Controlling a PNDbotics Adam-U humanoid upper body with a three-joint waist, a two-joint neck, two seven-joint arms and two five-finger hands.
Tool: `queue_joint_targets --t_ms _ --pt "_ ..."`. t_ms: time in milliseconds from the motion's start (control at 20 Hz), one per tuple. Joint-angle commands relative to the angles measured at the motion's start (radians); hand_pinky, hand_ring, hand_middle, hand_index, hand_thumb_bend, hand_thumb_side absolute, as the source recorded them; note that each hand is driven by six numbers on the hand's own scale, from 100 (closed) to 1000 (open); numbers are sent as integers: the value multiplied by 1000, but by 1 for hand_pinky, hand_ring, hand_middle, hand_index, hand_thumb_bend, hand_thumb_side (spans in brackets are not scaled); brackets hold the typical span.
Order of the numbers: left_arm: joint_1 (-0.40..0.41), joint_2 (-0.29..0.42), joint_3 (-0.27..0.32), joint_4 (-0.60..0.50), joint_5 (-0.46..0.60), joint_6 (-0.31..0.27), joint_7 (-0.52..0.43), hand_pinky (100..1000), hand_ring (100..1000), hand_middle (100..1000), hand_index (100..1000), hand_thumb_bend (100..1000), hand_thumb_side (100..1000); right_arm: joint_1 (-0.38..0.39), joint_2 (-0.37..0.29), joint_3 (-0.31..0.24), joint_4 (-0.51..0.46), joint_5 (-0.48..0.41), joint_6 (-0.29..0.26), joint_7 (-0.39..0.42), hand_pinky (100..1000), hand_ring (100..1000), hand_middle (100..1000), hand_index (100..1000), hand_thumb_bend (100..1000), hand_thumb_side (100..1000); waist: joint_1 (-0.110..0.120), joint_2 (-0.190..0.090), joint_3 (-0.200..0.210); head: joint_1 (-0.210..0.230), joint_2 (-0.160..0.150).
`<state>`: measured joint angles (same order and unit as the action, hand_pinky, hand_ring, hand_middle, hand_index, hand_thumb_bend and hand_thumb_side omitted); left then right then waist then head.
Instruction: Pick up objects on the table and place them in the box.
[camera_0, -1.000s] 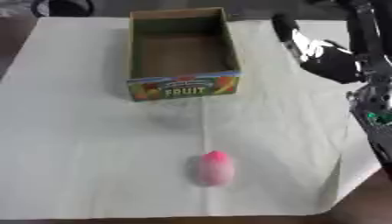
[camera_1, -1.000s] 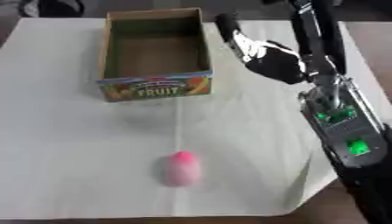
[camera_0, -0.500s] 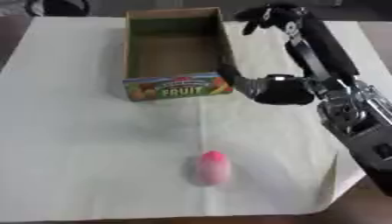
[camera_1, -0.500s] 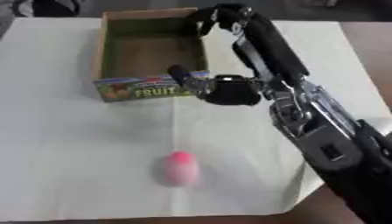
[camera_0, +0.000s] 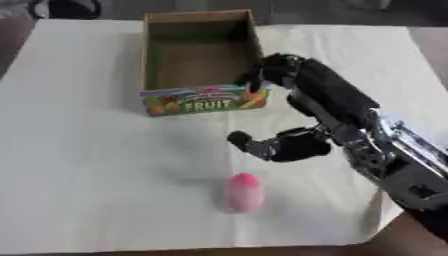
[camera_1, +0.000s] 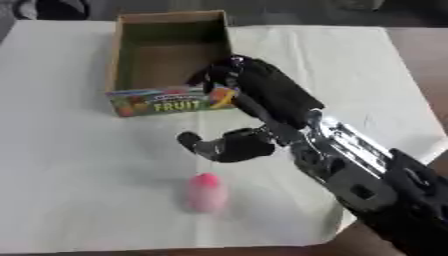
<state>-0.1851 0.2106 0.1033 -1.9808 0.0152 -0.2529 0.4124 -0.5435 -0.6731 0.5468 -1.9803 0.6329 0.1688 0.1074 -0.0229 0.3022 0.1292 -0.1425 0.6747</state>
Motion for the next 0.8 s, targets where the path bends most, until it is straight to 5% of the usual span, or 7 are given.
queue_joint_targets --t_ms 50,800 --pt "-6 19 6 -19 -3 2 0 612 605 591 771 100 664 9 -3 -3 -20 39 -1 49 736 806 561 789 440 448 3 -20 -1 3 -8" --pt "-5 21 6 -19 -2 2 0 611 606 592 770 100 664 53 17 17 -20 24 -71 295 745 825 581 826 439 432 2 -25 -3 4 -7"
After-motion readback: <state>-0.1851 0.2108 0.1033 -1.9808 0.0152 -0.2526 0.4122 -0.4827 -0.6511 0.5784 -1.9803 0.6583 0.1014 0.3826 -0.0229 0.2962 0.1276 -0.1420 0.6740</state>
